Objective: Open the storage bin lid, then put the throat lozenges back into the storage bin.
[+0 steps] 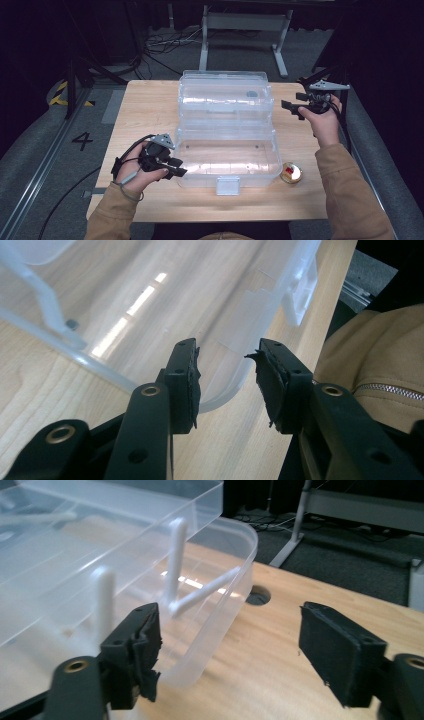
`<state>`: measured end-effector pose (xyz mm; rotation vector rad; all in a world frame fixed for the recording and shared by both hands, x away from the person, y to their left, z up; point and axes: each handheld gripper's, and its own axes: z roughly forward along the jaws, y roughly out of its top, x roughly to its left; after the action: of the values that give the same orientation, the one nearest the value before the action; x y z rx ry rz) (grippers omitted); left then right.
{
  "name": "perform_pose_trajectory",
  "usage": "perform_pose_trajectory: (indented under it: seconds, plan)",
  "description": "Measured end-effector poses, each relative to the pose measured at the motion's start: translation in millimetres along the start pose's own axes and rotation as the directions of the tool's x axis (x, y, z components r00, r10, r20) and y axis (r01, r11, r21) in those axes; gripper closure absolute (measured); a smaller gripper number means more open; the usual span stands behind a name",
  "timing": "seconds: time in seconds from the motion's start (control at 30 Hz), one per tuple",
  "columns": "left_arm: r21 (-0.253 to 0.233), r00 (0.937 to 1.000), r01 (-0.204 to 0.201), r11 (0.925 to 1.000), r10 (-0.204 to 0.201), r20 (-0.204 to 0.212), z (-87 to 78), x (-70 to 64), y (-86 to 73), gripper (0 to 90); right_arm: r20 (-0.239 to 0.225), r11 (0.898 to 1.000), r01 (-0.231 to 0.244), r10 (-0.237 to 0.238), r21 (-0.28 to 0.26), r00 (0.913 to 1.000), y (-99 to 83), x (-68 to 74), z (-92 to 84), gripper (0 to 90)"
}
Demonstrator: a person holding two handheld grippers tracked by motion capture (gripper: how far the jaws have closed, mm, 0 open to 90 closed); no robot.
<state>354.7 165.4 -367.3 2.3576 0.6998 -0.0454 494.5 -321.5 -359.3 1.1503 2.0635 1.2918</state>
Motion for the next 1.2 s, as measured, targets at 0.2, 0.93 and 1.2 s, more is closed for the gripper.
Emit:
perform_pose_trajectory:
  seconds: [0.2, 0.93, 1.2]
  plan:
    - [-0.031, 0.9985, 0.041, 0.9987, -0.042, -0.036, -7.9, 8.6, -0.3, 58.9, -0.006, 1.000, 0.014, -0.014, 0.022, 0.9999, -16.9, 13.8, -21.1, 33.2]
    - [-0.099, 0.9691, 0.171, 0.9803, -0.185, -0.163, -18.3, 42.4, -9.8, 54.9, -0.104, 0.995, 0.033, -0.023, 0.094, 0.9944, -55.4, 30.8, -63.3, 33.5]
    - [-0.084, 0.9624, 0.202, 0.9758, -0.213, -0.168, -14.7, 50.5, -14.6, 53.5, -0.140, 0.980, 0.060, -0.033, 0.191, 0.9896, -59.3, 34.6, -69.0, 29.2]
